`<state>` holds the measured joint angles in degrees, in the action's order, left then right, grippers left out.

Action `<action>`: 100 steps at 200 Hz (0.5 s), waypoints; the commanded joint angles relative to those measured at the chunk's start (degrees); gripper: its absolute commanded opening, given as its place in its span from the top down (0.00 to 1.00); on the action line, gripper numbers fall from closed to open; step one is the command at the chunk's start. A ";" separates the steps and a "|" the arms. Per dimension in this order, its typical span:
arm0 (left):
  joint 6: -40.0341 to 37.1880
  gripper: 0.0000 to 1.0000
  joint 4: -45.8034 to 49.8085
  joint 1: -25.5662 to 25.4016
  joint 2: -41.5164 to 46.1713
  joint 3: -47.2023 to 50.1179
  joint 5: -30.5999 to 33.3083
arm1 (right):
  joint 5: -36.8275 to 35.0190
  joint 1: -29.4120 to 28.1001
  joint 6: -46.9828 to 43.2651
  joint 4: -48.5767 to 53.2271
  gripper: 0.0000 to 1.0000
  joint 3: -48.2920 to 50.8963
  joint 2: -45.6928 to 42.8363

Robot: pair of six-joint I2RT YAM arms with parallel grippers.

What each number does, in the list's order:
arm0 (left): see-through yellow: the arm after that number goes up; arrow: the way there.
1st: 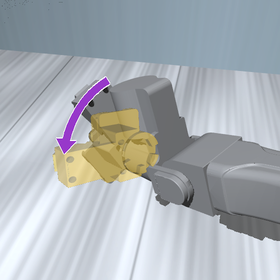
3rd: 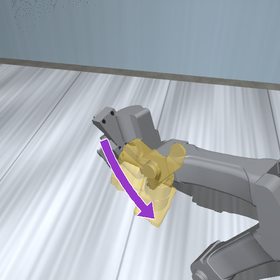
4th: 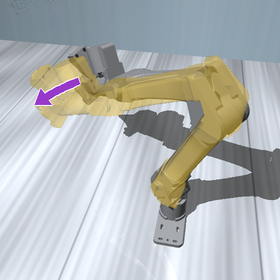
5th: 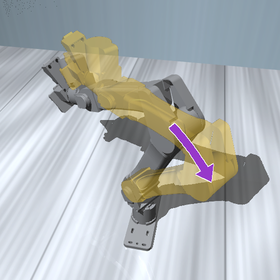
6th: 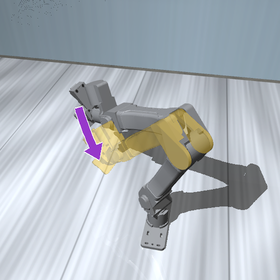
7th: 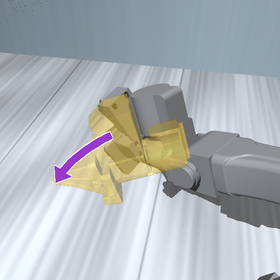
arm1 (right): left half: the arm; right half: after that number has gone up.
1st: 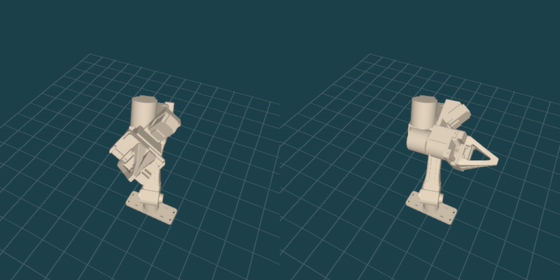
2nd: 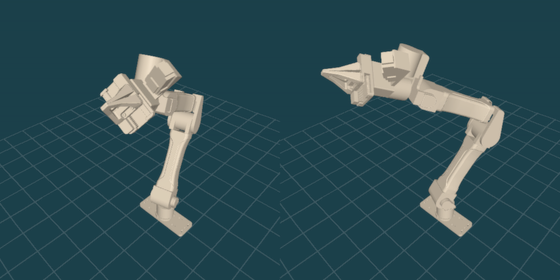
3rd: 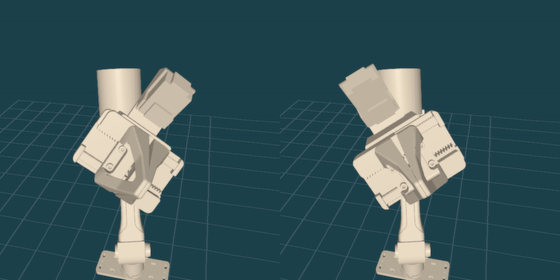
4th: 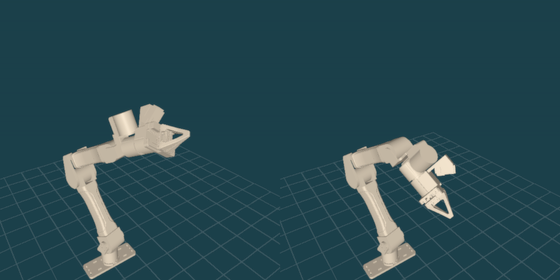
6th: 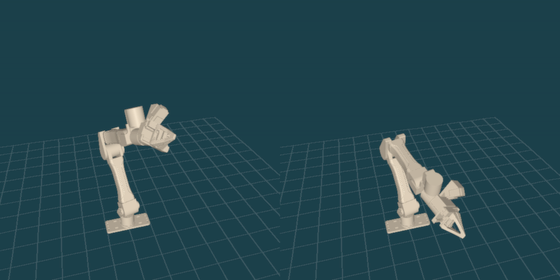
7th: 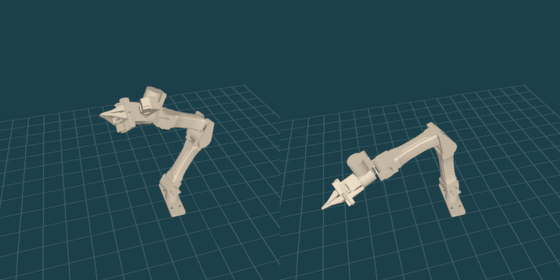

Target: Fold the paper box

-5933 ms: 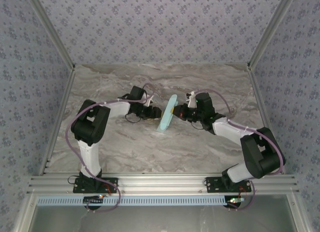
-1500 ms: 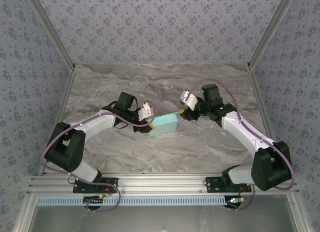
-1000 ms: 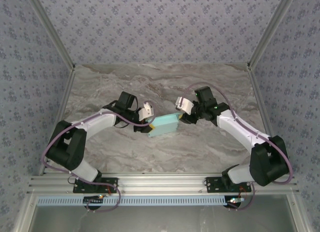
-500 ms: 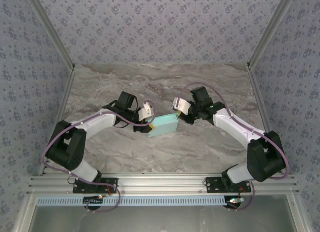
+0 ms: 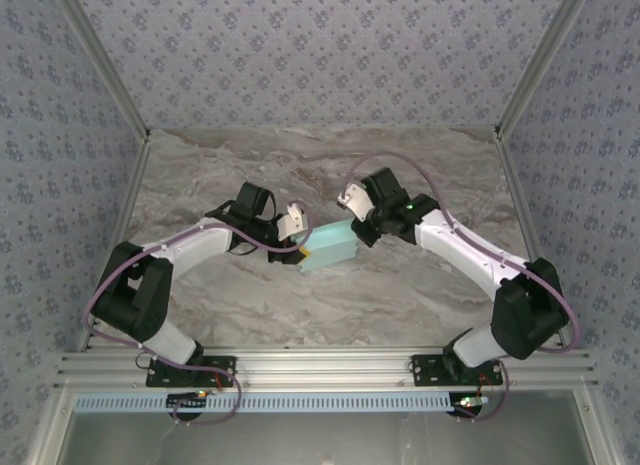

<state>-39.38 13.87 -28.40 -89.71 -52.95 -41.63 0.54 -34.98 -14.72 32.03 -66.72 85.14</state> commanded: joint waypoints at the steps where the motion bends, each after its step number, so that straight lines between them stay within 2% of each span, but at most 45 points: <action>1: 0.39 0.68 0.72 -0.52 -0.65 -1.72 0.99 | -5.72 -2.31 15.39 2.11 0.91 -4.11 1.93; 25: 0.41 0.67 0.71 -0.58 -0.56 -1.57 1.32 | -7.85 -3.38 21.08 1.80 0.91 -4.26 3.21; 100: 0.89 0.68 0.94 -0.78 -0.73 -1.87 2.06 | -9.84 -5.17 26.84 -3.17 0.93 0.14 2.74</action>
<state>-38.87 13.72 -28.60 -90.11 -53.25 -39.29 -8.36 -39.13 8.43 32.10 -68.34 88.51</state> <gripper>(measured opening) 0.422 0.077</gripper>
